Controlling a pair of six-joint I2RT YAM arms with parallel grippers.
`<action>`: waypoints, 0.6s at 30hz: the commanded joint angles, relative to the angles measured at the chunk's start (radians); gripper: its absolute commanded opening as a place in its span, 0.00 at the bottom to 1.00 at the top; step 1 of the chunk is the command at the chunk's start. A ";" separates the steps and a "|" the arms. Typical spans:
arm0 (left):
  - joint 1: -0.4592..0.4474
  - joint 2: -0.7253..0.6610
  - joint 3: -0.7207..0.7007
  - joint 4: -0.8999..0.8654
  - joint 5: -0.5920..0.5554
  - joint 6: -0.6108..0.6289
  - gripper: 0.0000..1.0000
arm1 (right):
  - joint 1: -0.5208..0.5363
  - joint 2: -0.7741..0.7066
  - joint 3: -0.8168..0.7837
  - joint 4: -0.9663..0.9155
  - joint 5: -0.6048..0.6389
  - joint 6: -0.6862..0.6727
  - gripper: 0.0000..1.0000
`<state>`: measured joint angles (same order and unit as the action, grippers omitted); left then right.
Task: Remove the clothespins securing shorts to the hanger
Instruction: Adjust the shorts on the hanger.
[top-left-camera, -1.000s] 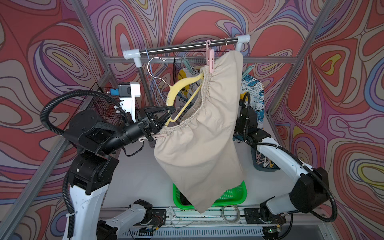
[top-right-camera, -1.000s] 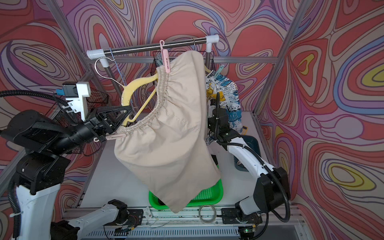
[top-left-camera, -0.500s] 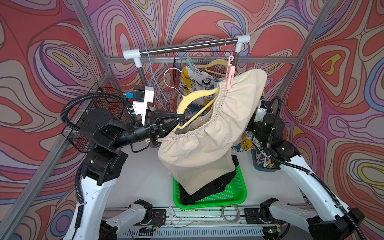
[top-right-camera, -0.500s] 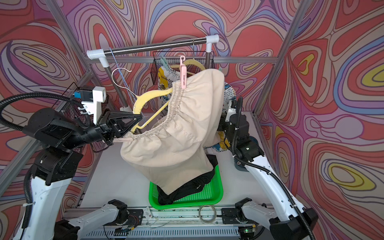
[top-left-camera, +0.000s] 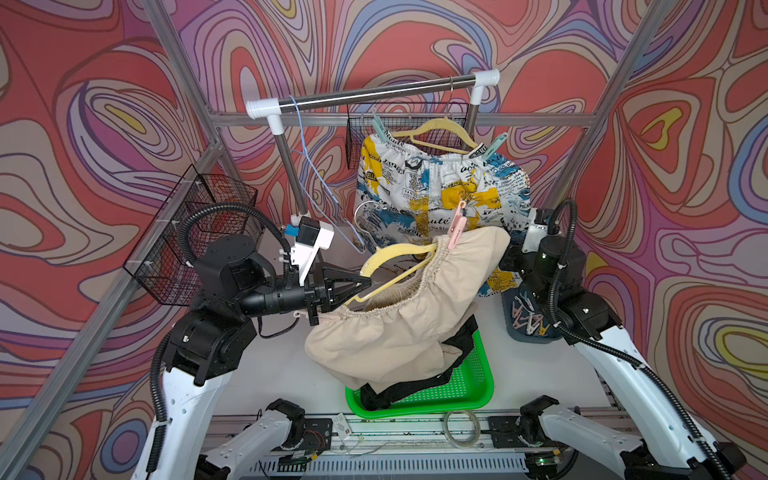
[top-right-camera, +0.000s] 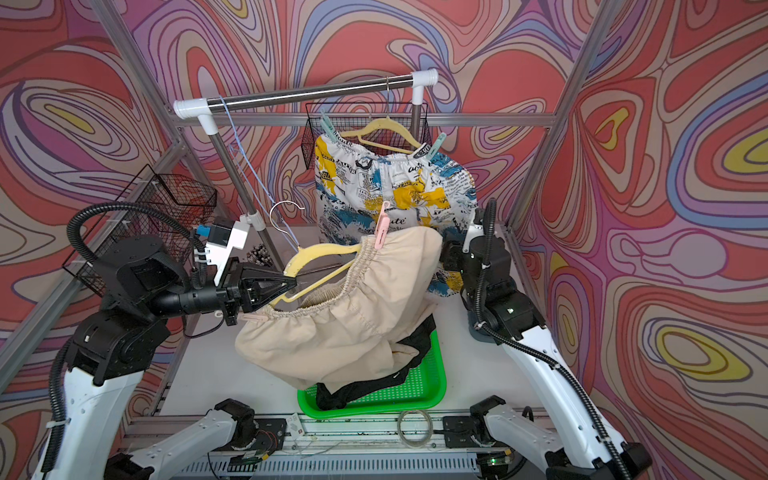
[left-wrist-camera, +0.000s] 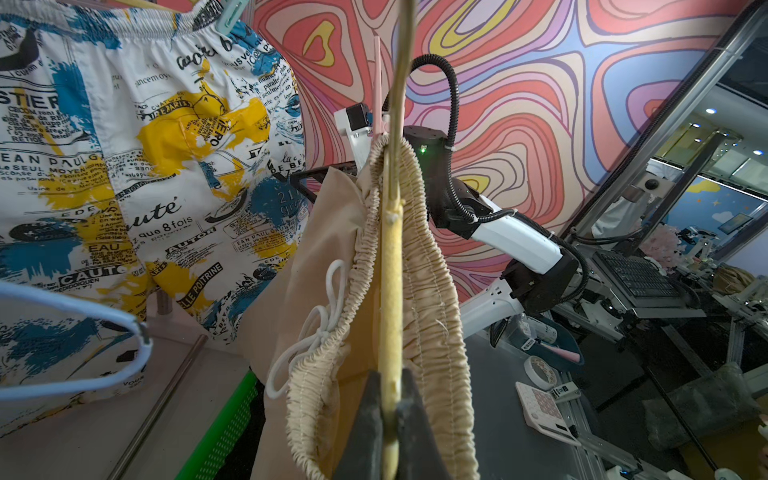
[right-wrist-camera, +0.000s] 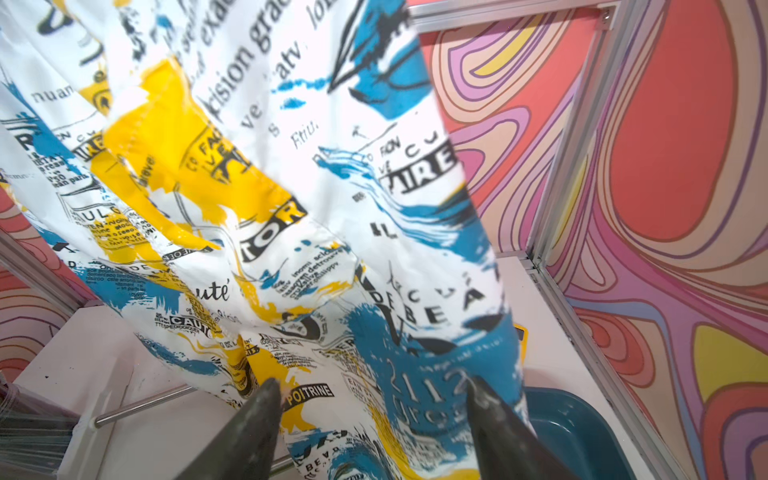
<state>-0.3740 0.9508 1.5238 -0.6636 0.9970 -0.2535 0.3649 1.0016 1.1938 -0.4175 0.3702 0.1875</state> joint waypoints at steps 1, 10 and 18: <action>-0.003 0.008 -0.086 -0.003 0.061 0.025 0.00 | -0.008 -0.041 0.037 -0.052 0.026 -0.025 0.72; -0.003 0.058 -0.174 -0.154 0.090 0.181 0.00 | -0.008 -0.099 0.080 -0.162 -0.218 -0.082 0.72; -0.003 0.069 -0.270 -0.123 0.123 0.219 0.00 | -0.007 -0.121 0.023 -0.193 -0.516 -0.082 0.72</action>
<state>-0.3740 1.0336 1.2793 -0.7990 1.0657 -0.0814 0.3603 0.8932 1.2423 -0.5770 0.0242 0.1162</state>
